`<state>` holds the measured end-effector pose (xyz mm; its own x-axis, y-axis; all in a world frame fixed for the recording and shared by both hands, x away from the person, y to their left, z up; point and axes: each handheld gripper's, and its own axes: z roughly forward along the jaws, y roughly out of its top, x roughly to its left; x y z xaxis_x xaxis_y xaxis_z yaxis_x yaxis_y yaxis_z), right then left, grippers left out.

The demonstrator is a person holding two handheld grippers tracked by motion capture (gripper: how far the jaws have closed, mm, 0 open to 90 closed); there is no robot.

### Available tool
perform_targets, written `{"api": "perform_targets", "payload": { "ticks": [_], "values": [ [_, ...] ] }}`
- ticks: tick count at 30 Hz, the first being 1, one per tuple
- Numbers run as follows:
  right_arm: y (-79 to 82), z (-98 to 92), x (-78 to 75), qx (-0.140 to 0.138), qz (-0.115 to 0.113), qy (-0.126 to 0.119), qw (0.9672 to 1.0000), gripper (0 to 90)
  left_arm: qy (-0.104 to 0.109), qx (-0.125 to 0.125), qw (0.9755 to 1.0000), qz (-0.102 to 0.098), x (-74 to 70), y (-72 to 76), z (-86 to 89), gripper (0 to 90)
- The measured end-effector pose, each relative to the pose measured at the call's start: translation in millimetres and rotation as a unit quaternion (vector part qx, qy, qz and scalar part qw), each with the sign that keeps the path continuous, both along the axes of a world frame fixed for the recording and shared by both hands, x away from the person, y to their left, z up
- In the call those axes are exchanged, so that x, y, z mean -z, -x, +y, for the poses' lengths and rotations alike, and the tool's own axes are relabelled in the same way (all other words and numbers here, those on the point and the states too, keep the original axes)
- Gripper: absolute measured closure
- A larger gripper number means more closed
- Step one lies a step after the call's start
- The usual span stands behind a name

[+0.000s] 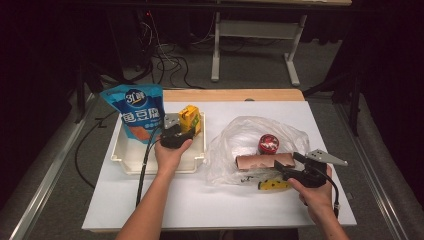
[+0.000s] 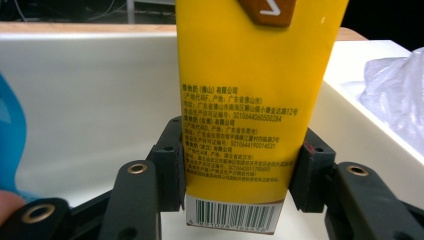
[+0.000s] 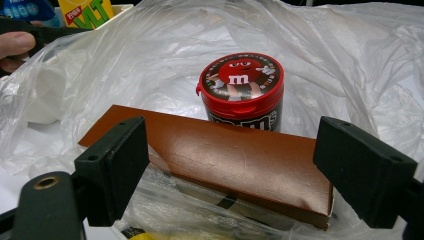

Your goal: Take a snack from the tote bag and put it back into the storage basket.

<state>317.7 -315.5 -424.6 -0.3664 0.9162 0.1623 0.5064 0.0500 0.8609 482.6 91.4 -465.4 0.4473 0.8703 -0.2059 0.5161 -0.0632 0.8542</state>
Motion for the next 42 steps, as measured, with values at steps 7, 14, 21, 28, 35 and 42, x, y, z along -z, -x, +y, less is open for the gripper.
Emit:
{"api": "perform_targets", "payload": {
  "ticks": [7,14,21,28,35,42],
  "values": [
    [1.5,-2.6,2.5,0.007,0.007,-0.001,1.0,15.2,-0.042,0.028,0.9987,0.006,2.9,-0.5,-9.4,50.7],
    [1.9,-3.1,3.7,0.004,0.008,-0.001,1.0,15.4,-0.047,0.035,0.9983,0.008,2.7,0.1,-11.1,50.1],
    [2.4,0.6,1.8,0.007,0.004,0.003,1.0,15.8,-0.061,0.036,0.9969,0.035,0.0,3.8,-11.4,47.9],
    [5.2,6.0,1.1,0.007,0.002,0.007,0.9999,16.0,-0.06,0.046,0.996,0.047,-3.0,6.6,-9.8,42.1],
    [5.8,7.9,1.3,0.007,0.0,0.014,0.9999,16.0,-0.028,0.05,0.9977,0.037,-11.6,20.2,-1.4,31.5],
    [6.3,4.3,0.6,0.013,-0.001,0.009,0.9999,16.0,-0.02,0.022,0.9991,0.028,-21.6,42.3,12.2,40.1]
  ]
}}
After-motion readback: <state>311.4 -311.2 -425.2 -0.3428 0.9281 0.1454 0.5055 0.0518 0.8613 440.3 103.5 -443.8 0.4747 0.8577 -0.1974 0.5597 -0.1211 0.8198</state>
